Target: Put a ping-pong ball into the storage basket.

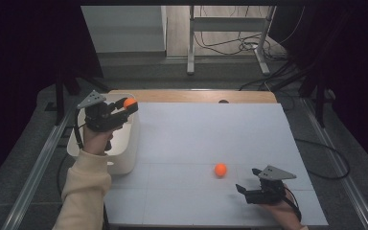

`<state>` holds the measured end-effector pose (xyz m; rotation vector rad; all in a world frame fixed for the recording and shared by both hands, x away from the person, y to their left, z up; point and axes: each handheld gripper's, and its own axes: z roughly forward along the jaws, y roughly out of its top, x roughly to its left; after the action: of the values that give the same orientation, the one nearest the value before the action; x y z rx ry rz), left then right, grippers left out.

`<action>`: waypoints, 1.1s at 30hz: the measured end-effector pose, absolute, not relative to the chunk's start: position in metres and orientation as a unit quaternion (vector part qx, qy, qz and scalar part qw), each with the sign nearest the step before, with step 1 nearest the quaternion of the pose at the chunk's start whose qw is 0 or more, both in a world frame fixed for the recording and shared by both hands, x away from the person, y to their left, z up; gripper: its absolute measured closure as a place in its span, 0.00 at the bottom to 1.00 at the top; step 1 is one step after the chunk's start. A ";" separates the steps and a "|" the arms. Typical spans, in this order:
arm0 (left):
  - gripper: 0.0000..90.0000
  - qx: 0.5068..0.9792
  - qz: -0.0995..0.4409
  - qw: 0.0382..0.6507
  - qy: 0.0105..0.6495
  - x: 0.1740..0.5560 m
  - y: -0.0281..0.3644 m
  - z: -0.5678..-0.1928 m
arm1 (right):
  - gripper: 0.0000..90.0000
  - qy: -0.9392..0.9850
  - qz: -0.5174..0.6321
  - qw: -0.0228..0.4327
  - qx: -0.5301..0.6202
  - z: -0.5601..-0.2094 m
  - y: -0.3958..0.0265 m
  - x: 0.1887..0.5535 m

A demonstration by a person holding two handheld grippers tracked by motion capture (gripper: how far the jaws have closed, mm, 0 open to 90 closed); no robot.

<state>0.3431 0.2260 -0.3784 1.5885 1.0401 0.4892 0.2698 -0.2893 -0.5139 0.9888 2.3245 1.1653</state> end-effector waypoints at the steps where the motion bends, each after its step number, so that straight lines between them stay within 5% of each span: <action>1: 0.55 0.672 0.209 0.556 0.442 0.343 0.228 -0.378 | 0.14 0.823 0.412 0.179 0.349 -0.514 -0.289 0.270; 33: 0.56 0.644 0.250 0.535 0.485 0.342 0.261 -0.380 | 0.14 0.825 0.409 0.181 0.347 -0.514 -0.289 0.270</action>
<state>0.3420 0.2614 -0.3802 1.5346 1.1561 0.5963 0.2695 -0.2890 -0.5139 0.9788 2.3298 1.1539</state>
